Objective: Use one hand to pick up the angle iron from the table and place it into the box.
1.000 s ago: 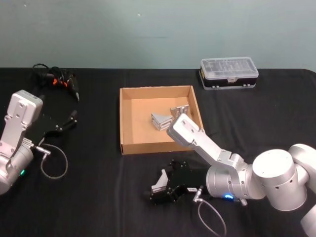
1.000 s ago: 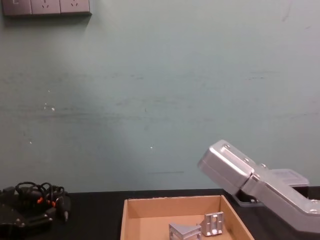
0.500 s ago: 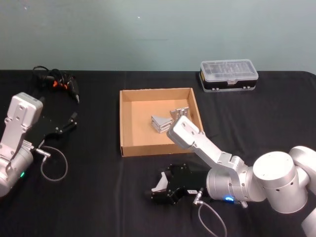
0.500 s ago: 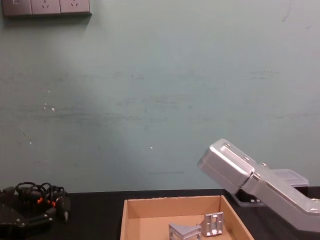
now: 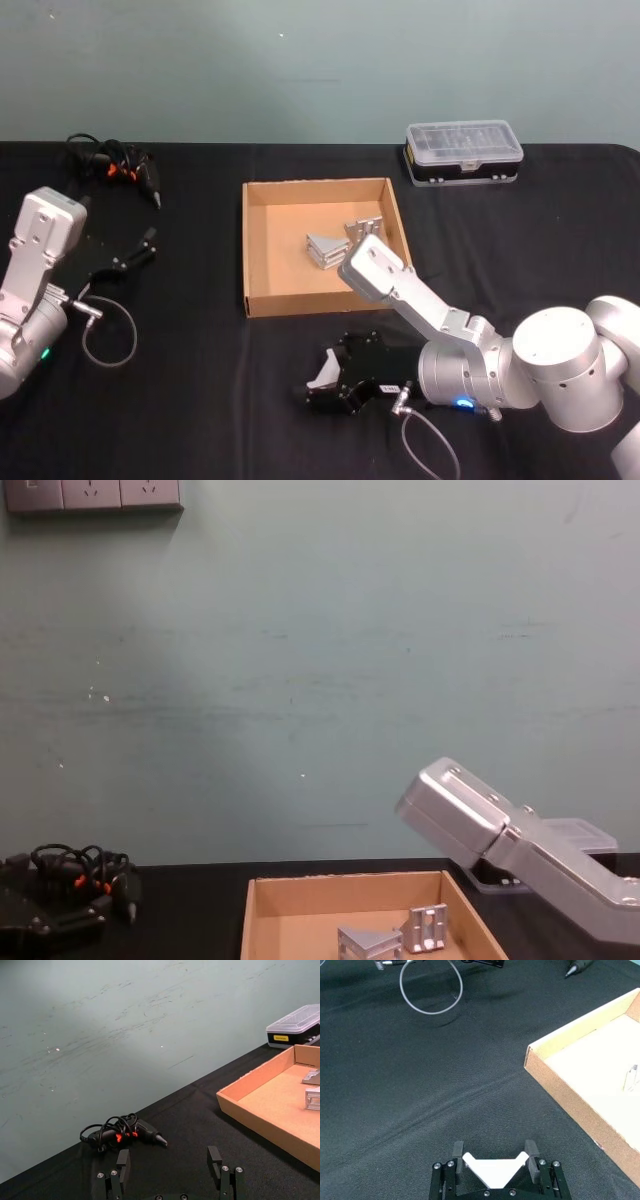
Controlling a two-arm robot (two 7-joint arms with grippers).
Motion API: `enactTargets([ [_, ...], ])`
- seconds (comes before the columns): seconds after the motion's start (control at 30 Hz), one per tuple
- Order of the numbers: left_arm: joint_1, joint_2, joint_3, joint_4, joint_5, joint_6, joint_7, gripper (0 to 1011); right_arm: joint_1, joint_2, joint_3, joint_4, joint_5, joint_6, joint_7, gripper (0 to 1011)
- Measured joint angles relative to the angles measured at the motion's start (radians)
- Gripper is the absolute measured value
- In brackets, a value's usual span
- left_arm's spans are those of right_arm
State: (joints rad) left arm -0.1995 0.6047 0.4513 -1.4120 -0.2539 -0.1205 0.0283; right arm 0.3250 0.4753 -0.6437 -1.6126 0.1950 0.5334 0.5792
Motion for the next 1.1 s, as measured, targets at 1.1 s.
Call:
enactTargets([
  [1.1,0.000,0.000,0.000,0.000,0.000,0.000,0.000,1011,0.189,-0.108,0.023,0.137,0.019,0.017,-0.055,752],
])
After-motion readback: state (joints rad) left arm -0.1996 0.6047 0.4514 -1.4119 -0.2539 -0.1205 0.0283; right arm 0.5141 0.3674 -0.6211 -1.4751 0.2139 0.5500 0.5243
